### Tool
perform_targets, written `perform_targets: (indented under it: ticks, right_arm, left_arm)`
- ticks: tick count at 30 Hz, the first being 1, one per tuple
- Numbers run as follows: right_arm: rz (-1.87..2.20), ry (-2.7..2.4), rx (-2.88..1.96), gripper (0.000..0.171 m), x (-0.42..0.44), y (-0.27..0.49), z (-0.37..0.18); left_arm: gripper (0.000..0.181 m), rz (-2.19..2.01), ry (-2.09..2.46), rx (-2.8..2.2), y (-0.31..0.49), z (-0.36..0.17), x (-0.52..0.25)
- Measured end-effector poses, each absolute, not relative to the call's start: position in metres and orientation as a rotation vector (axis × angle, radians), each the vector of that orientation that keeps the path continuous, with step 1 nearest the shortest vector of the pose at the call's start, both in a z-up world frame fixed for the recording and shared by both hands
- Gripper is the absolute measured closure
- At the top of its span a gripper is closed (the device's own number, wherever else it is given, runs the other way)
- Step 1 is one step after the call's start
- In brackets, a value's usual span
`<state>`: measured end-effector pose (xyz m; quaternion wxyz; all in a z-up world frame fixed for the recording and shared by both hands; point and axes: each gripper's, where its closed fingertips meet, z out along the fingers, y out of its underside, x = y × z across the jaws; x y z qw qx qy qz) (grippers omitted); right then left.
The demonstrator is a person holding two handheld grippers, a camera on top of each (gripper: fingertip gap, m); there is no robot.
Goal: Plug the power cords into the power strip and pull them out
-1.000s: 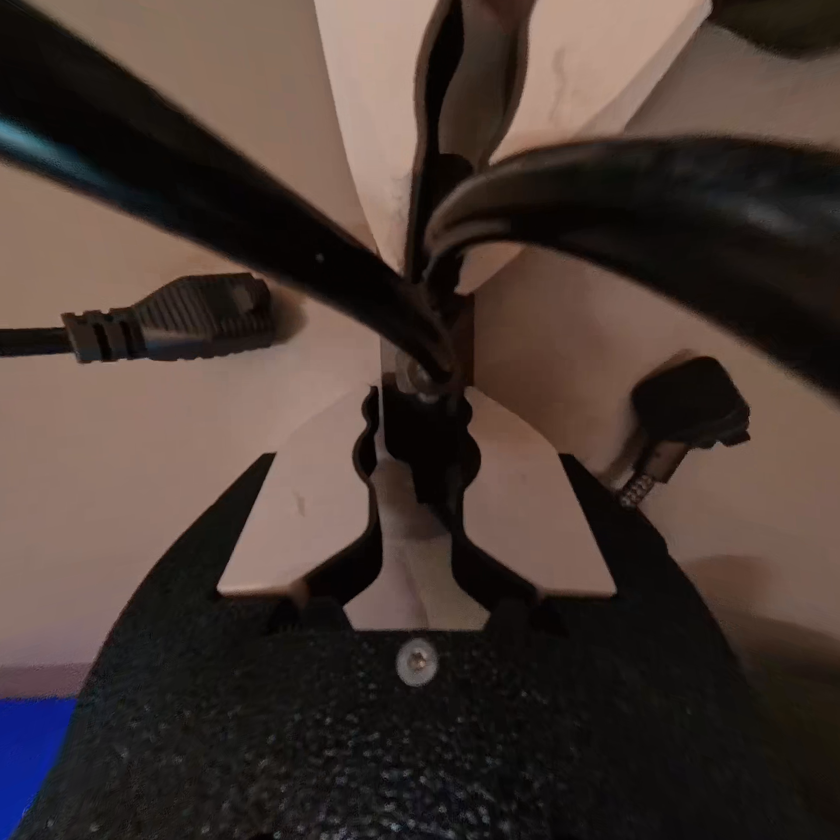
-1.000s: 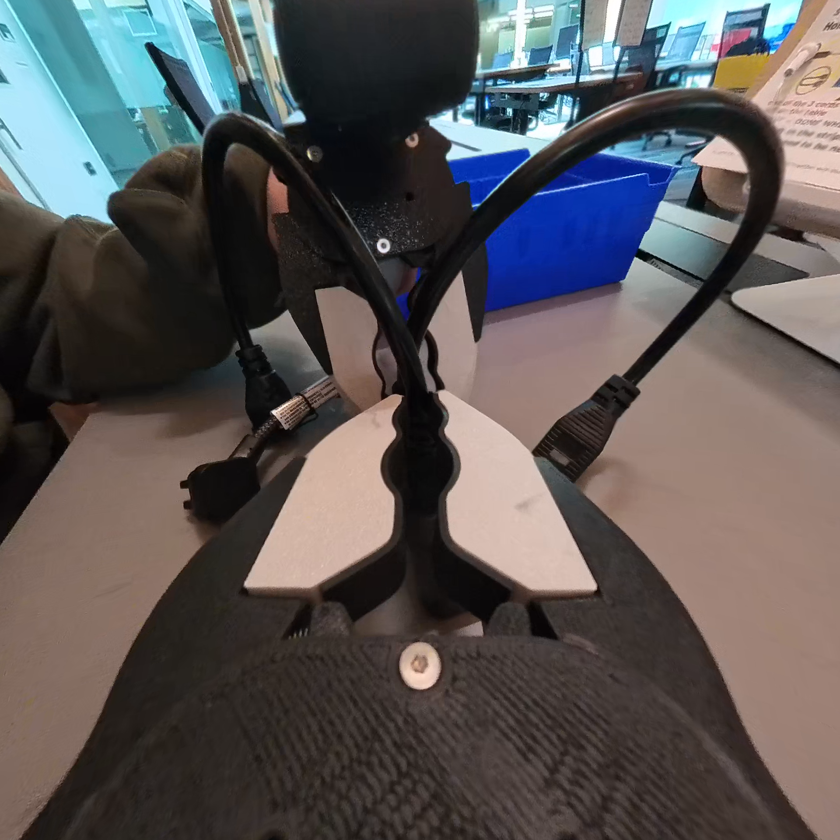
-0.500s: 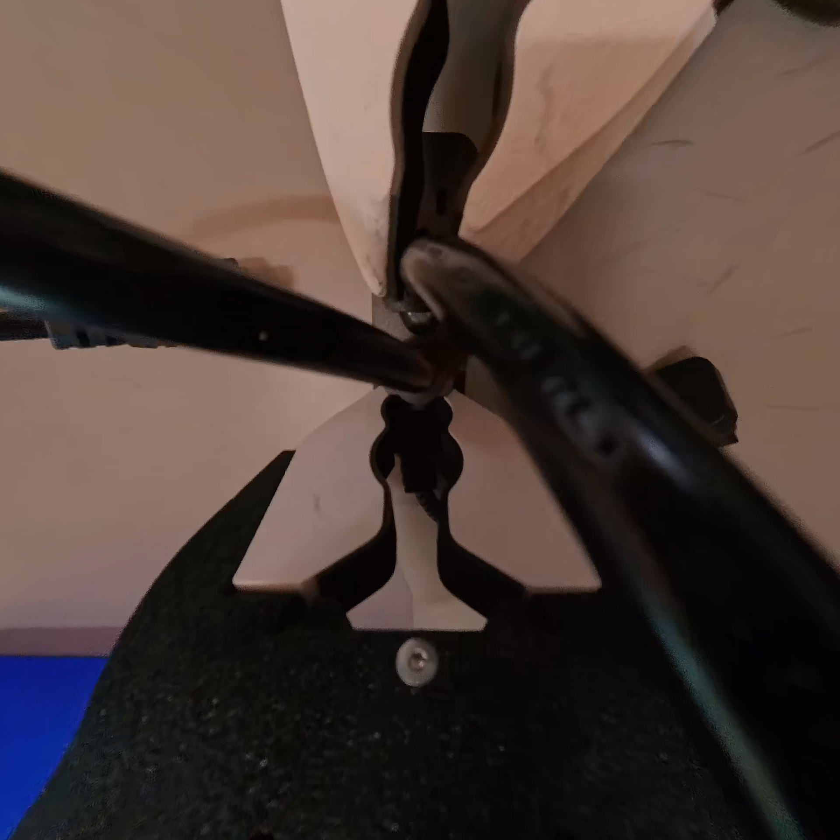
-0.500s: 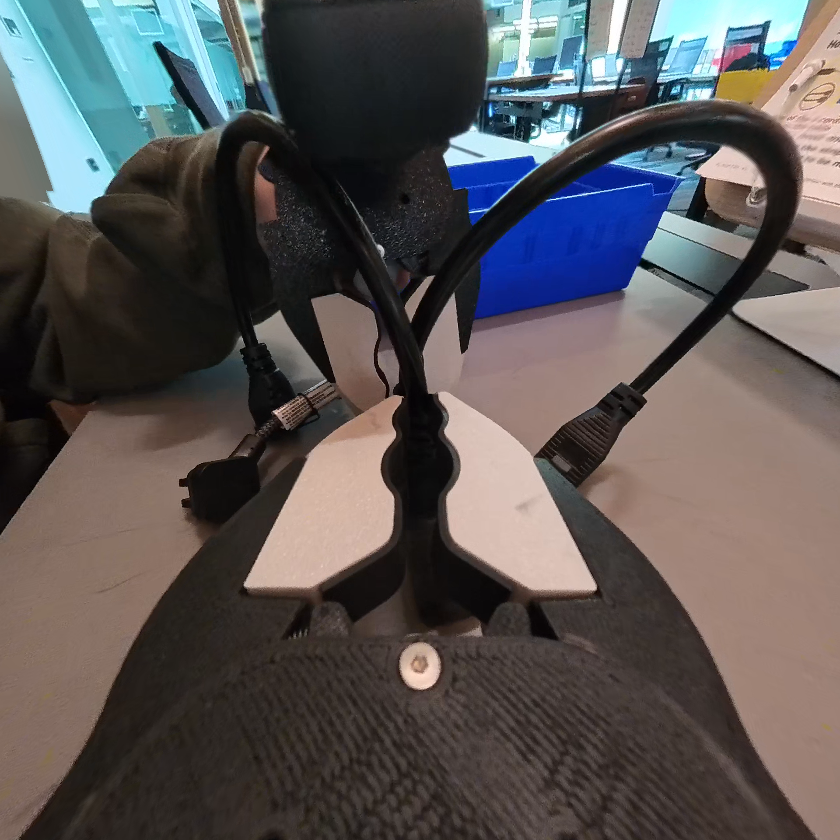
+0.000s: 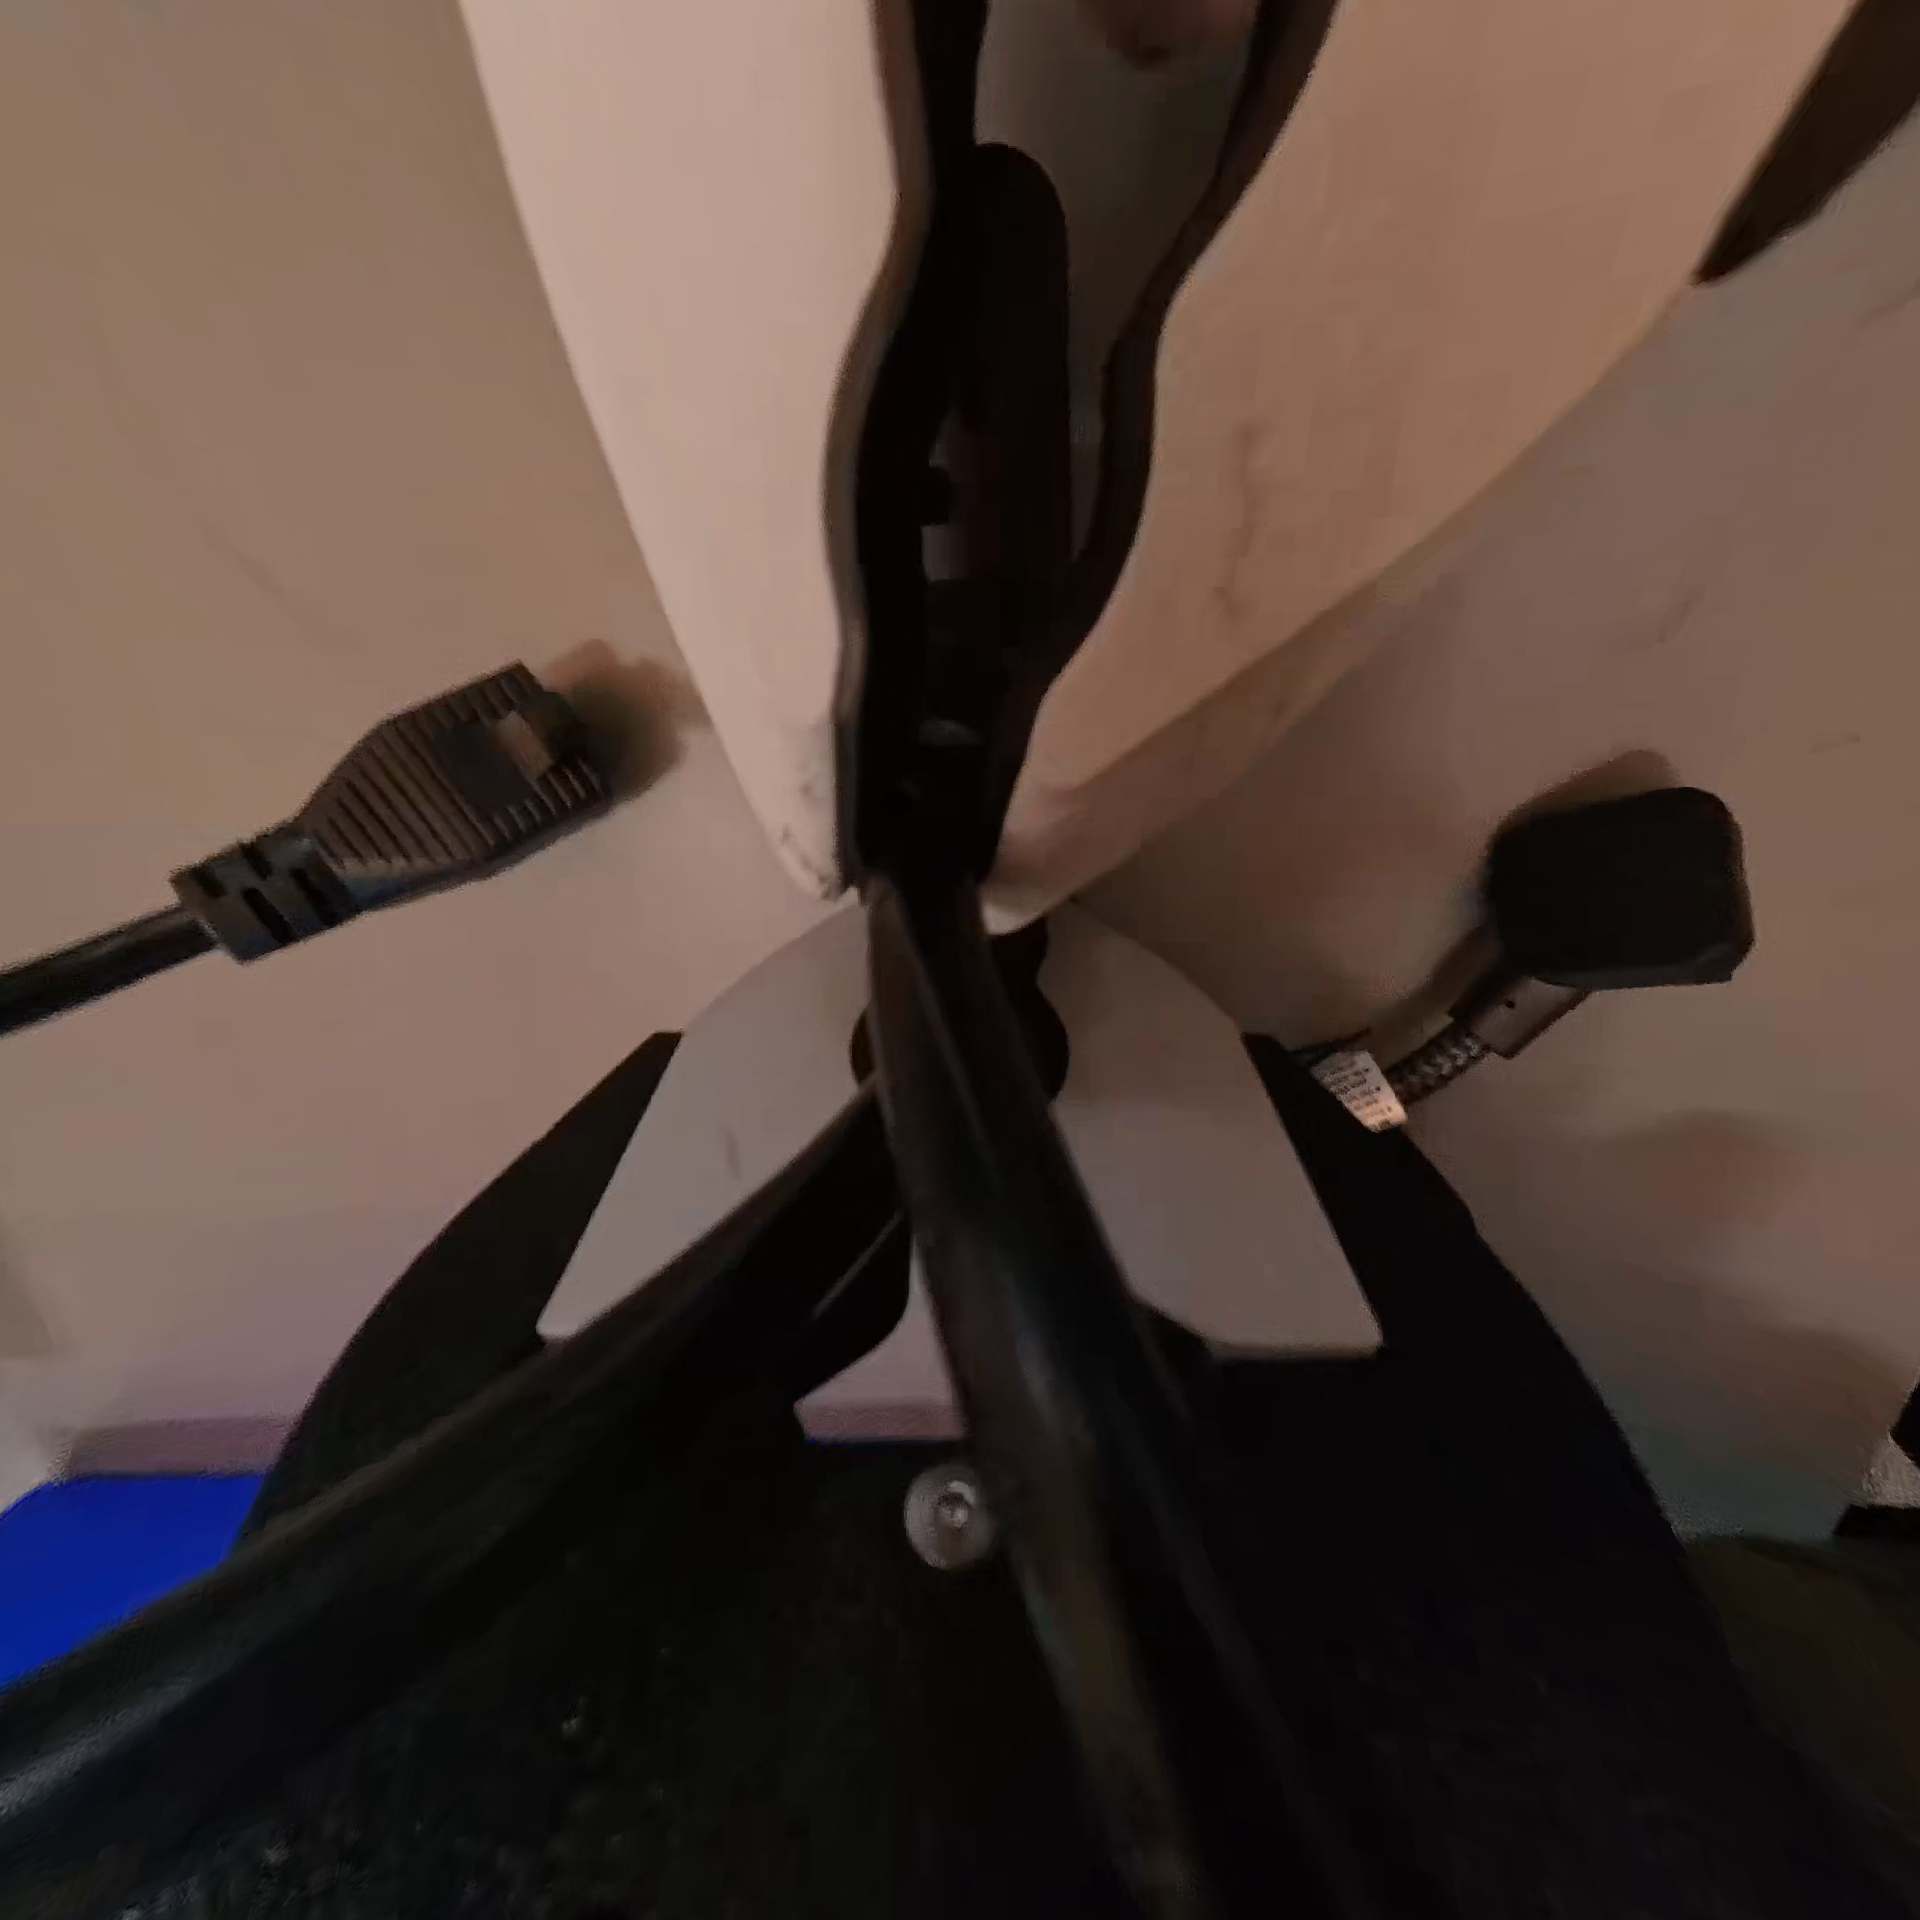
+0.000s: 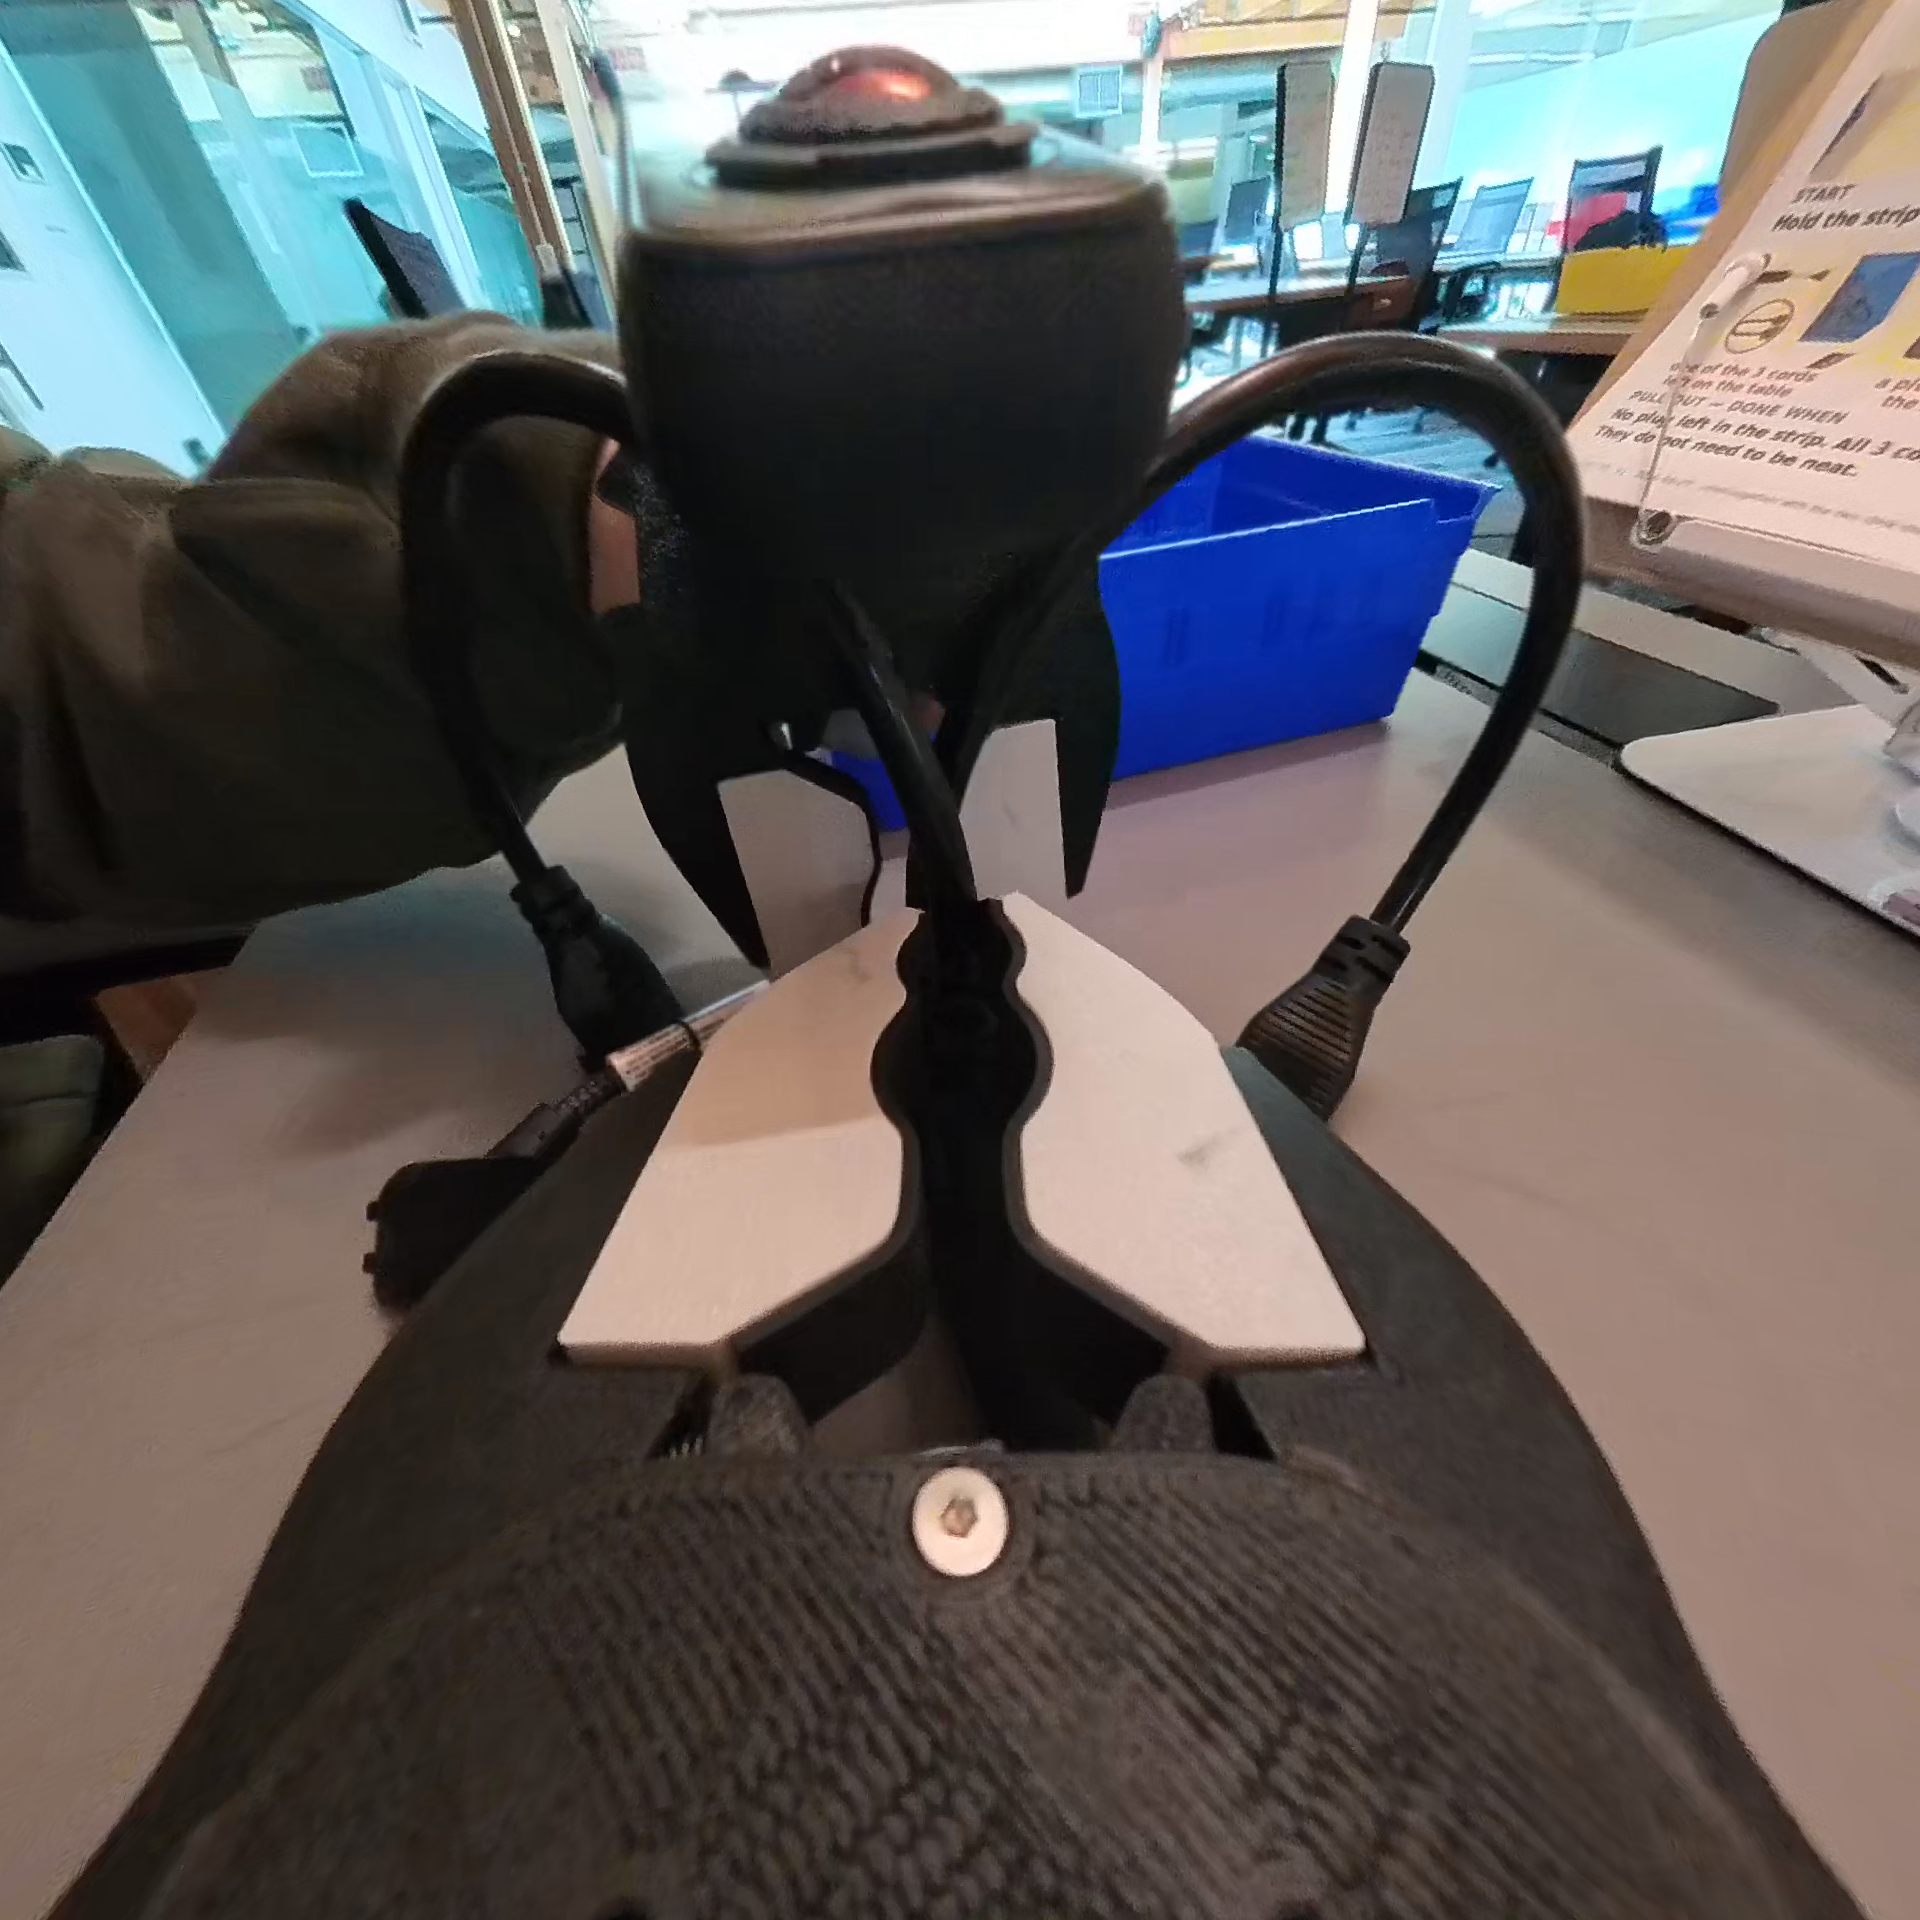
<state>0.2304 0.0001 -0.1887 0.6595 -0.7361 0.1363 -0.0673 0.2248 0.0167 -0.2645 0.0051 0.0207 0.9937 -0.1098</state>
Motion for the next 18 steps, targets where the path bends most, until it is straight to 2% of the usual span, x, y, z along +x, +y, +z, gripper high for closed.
perform_targets:
  ticks: [7, 12, 16, 18]
  right_arm:
    - [-0.133, 0.319, -1.654, 0.162, 0.23, -0.012, -0.192]
    - [-0.147, 0.315, -1.671, 0.161, 0.229, -0.011, -0.195]
    - [-0.134, 0.322, -1.677, 0.162, 0.228, -0.009, -0.198]
    - [-0.127, 0.33, -1.672, 0.162, 0.229, -0.01, -0.198]
  left_arm:
    - [0.163, -0.431, 3.143, 0.059, 0.008, -0.263, 0.222]
    - [0.138, -0.614, 3.126, -0.037, -0.002, -0.253, 0.222]
    - [0.156, -0.583, 3.12, 0.004, -0.009, -0.263, 0.222]
    - [0.156, -0.545, 3.111, 0.024, -0.01, -0.264, 0.223]
